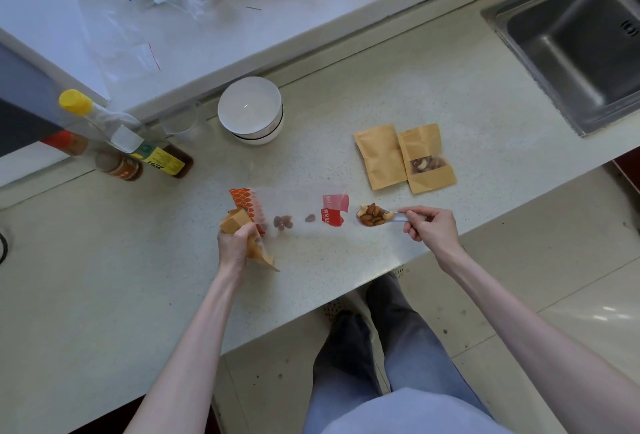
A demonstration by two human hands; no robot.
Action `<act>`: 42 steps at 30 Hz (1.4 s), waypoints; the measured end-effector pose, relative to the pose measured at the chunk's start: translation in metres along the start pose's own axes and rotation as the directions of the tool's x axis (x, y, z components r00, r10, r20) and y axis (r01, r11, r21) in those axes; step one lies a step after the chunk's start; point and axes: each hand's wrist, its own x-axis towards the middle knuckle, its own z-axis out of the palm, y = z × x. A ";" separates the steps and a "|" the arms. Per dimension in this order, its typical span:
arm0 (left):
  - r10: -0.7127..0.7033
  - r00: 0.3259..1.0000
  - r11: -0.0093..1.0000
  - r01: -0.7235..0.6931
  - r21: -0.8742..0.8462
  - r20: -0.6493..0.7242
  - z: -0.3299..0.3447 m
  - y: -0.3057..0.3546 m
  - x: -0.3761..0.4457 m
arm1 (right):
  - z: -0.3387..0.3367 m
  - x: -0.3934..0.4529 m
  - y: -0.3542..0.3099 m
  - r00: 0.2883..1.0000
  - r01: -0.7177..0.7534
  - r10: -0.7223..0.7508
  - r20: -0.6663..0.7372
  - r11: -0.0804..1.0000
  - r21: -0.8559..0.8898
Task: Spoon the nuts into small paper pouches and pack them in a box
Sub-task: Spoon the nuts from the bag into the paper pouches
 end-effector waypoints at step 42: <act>0.846 0.534 0.472 -0.753 0.458 0.007 0.056 0.179 -0.137 | -0.012 -0.135 -0.283 0.874 0.445 -0.365 0.321 0.866 -0.227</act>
